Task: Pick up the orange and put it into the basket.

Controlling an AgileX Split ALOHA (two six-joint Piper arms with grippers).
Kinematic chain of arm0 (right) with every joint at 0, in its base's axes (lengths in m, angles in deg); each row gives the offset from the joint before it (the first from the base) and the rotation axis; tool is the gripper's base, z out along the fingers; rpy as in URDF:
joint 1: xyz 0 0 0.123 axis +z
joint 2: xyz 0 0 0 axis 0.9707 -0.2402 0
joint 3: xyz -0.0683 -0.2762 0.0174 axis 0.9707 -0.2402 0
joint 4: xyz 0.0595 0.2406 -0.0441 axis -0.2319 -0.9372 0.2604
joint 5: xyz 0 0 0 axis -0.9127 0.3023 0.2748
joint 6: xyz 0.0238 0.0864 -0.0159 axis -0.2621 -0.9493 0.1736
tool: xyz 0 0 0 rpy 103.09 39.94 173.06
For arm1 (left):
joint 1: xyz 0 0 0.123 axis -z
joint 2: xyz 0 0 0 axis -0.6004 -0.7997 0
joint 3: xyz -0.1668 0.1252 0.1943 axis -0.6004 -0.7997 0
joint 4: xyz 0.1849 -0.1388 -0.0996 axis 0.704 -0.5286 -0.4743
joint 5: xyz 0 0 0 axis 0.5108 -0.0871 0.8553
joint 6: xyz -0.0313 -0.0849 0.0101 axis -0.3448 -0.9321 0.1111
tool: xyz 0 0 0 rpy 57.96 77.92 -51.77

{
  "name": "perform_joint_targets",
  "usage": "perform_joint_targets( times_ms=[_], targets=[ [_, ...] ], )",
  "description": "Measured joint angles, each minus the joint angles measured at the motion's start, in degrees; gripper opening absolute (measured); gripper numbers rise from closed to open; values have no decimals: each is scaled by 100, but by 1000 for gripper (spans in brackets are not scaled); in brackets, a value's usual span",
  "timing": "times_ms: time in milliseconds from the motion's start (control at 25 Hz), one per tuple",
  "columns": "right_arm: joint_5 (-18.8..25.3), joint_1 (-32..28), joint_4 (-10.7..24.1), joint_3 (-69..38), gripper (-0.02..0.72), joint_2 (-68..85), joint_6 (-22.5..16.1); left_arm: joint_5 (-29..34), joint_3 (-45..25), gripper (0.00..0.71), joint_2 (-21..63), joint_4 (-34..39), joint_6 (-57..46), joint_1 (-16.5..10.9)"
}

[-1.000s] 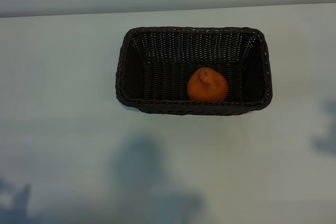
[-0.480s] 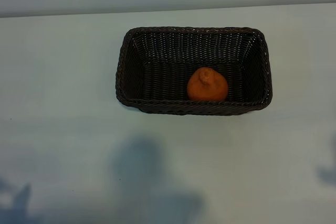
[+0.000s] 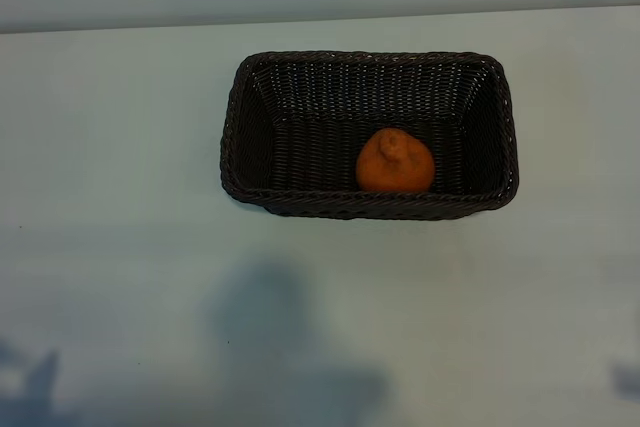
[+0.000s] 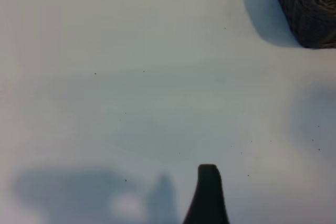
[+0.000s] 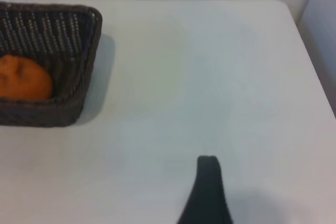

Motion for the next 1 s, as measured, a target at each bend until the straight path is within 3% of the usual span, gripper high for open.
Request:
perform_joint_targets(
  times_ms=[240, 1000],
  targets=[
    [42, 0, -236, -126, 558, 60, -76, 0, 0, 592, 0, 0, 0, 0],
    [204, 0, -123, -707, 558, 60, -105, 0, 0, 592, 0, 0, 0, 0]
  ],
)
